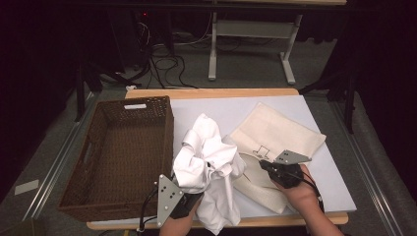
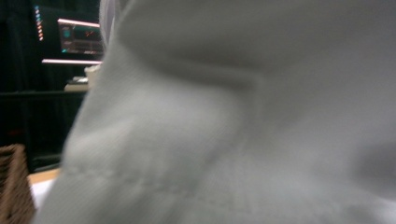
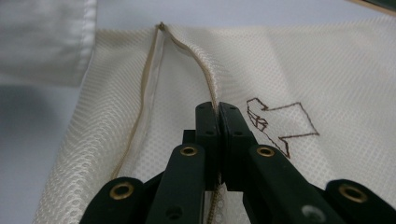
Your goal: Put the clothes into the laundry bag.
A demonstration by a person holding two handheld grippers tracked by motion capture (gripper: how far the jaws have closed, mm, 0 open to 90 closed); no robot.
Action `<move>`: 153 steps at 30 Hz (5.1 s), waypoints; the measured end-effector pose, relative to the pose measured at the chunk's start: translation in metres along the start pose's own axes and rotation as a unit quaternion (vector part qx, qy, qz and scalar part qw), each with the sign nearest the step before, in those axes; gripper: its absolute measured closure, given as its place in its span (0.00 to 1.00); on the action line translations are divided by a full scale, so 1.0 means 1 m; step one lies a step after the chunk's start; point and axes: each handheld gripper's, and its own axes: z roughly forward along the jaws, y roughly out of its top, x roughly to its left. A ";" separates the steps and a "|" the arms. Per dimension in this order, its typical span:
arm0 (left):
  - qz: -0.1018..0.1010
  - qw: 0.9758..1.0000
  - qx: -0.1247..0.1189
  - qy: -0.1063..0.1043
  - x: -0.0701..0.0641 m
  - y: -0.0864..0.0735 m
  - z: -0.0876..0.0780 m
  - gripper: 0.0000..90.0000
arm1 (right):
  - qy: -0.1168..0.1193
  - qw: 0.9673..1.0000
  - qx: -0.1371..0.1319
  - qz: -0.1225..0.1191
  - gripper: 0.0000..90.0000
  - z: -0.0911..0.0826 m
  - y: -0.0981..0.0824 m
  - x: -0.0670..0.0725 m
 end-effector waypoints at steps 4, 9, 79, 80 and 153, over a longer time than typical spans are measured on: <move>-0.004 1.000 0.003 -0.021 -0.010 -0.001 0.000 0.78 | 0.004 1.000 -0.015 0.014 0.99 0.001 0.001 0.002; 0.010 0.999 0.018 -0.042 -0.024 -0.011 0.007 0.78 | 0.006 0.999 -0.028 0.023 0.99 -0.005 -0.003 0.001; 0.010 0.967 0.243 -0.077 -0.042 -0.105 0.125 0.47 | 0.017 0.990 -0.128 0.054 0.98 -0.040 0.006 -0.002; 0.008 0.967 0.243 -0.081 -0.042 -0.104 0.121 0.43 | 0.016 0.990 -0.128 0.054 0.98 -0.040 0.006 -0.002; -0.019 0.974 0.219 -0.059 -0.034 -0.085 0.105 0.38 | 0.014 0.990 -0.137 0.043 0.98 -0.045 0.007 0.000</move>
